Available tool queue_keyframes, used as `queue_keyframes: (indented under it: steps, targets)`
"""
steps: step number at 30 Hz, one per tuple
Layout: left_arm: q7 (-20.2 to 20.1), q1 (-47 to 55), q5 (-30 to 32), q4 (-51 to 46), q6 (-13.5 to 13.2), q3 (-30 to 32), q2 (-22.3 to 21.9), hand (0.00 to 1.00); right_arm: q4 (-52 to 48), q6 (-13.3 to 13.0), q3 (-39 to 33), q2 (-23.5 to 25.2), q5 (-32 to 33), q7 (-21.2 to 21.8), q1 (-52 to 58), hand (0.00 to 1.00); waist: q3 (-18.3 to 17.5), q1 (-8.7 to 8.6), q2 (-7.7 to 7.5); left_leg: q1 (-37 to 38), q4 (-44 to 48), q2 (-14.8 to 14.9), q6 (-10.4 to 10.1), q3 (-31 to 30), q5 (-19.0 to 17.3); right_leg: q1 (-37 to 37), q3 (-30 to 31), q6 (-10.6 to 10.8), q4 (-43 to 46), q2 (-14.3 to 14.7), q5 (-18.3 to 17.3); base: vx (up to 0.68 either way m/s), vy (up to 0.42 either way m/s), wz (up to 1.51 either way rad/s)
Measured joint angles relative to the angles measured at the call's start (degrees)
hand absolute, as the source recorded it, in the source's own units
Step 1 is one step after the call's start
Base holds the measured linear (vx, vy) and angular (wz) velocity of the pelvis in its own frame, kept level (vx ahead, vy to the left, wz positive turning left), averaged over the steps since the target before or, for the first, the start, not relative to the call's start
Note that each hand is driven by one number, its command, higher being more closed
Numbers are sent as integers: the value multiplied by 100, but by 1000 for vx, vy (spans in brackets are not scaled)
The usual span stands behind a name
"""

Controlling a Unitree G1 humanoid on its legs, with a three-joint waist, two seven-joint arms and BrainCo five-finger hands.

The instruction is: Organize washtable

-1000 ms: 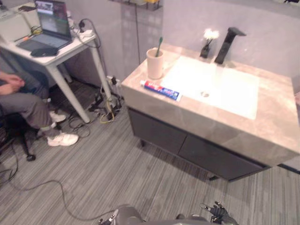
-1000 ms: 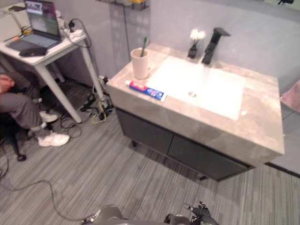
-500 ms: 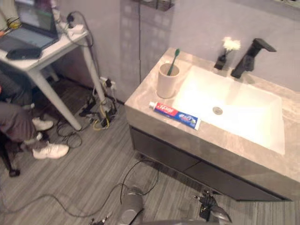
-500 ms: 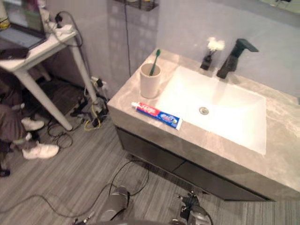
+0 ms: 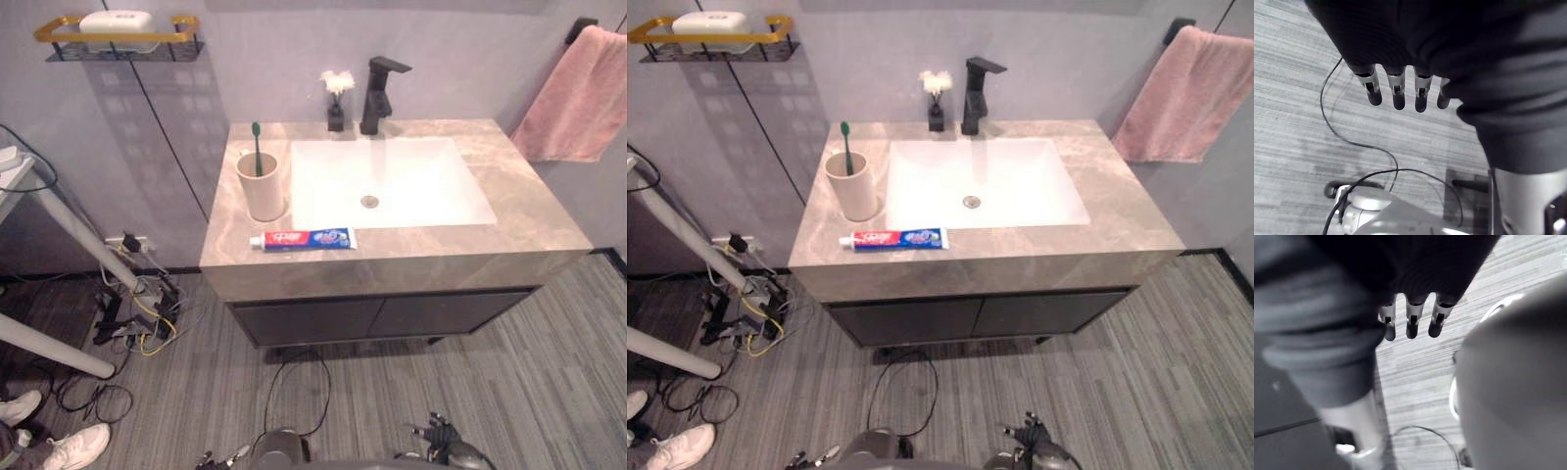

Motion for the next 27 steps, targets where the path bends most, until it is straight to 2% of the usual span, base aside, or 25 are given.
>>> queue_keyframes:
  steps: [2, 3, 8, 9, 11, 13, 15, 16, 19, 20, 21, 22, 23, 24, 25, 26, 27]
  targets:
    - [5, -30, 0, -13, -2, -8, 35, 0, 7, -1, 5, -37, -18, 11, 7, 0, -7, 0, -41, -30, -152, -22, -26, -66, 151, -52, -62, 4, -14, 23, -2, -7, -69, 19]
    - [14, -66, -1, -48, -5, -10, 43, 0, 14, 1, -3, -80, -16, 10, 12, 0, -45, -5, -123, -118, -237, -88, -31, -187, 277, -105, -180, 10, -13, 23, -9, 38, -73, 40]
    - [37, -155, -55, -145, -12, -4, 30, 0, 97, 14, -461, -207, -10, -5, 5, 0, 35, -13, -131, -222, -666, -171, -113, -647, 714, -172, -679, -65, 196, -101, -143, 51, -66, 53]
    - [43, -159, -58, -148, -12, 15, 53, 0, 85, 11, -515, -191, -4, -15, 1, 0, 64, -25, -258, -170, -758, -165, -150, -623, 750, -183, -768, -79, 215, -187, -159, 53, -3, 29]
    - [121, -152, -58, -163, -8, 189, -14, 0, -8, -2, -631, -174, 17, -57, -19, 0, 63, -34, -240, -224, -194, 91, -174, -437, 569, -124, -877, -82, 252, -213, -161, 63, 8, 19]
    - [151, -144, -59, -162, -12, 227, -30, 0, -37, -5, -631, -226, 74, -96, -4, 0, 59, -80, -226, -178, 24, 425, -367, -452, 439, -55, -954, -78, 398, -298, -163, 85, 118, 18]
    - [150, -154, -59, -164, -18, 227, -36, 0, -38, 1, -673, -236, 136, -119, 7, 0, 49, -115, -194, -182, 23, 493, -571, -606, 217, -59, -1017, -41, 573, -390, -179, 51, 354, 36]
    - [150, -145, -59, -164, -18, 212, 21, 0, -25, 15, -812, -100, 176, -107, 14, 0, 9, -176, -331, -218, 159, 226, -425, -690, 112, -43, -1121, 39, 757, -660, -145, 22, 449, 46]
    - [148, -157, -58, -166, -14, 164, 97, 0, -21, 43, -842, 25, 189, -104, 119, 0, 16, -177, -394, -355, 495, -74, -291, -868, -37, 69, -1189, 158, 885, -936, -41, -5, 294, 53]
    - [142, -156, -58, -173, -14, 128, 102, 0, -21, 71, -858, 19, 202, -107, 143, 0, 13, -168, -397, -436, 678, -252, -147, -942, -126, 121, -1229, 159, 988, -1097, -40, -26, 390, 53]
    - [143, -151, -58, -170, -11, 97, 106, 0, -22, 107, -866, 18, 223, -106, 136, 0, 7, -160, -396, -493, 737, -417, -107, -954, -188, 102, -1222, 80, 1098, -1254, 10, -42, 307, 44]
    - [145, -142, -58, -167, -8, 68, 101, 0, -23, 123, -864, 19, 225, -103, 115, 0, 5, -153, -368, -494, 728, -477, -85, -957, -198, 62, -1214, -46, 1142, -1278, 65, -41, 345, 15]
    - [140, -79, -56, -155, -1, -91, 91, 0, -25, 136, -834, 31, 225, -87, 91, 0, -66, -108, -228, -495, 641, -505, -4, -940, -168, -112, -1120, -594, 1145, -1252, 212, -28, 196, -5]
    - [138, -44, -56, -162, 0, -117, 91, 0, -24, 148, -821, 57, 224, -69, 73, 0, -77, -74, -199, -463, 554, -520, 68, -918, -122, -146, -1036, -586, 1146, -1215, 175, -43, 206, -12]
    - [140, 0, -61, -160, 5, -117, 105, 0, -17, 150, -742, 126, 225, -45, 41, 0, -88, -28, -211, -353, 288, -587, 203, -880, 20, -198, -808, -437, 1134, -1046, 34, -42, 117, -5]
    - [142, 15, -65, -160, 5, -120, 103, 0, -11, 153, -651, 143, 226, -30, 56, 0, -93, -20, -222, -269, 132, -619, 219, -874, 102, -193, -708, -390, 1107, -907, -82, -33, 52, 2]
    - [130, 84, -70, -162, 3, -133, 66, 0, -16, 145, -530, 148, 235, -6, 63, 0, -106, -22, -227, -95, -244, -689, 237, -871, 301, -137, -485, -376, 860, -567, -299, -1, -22, 6]
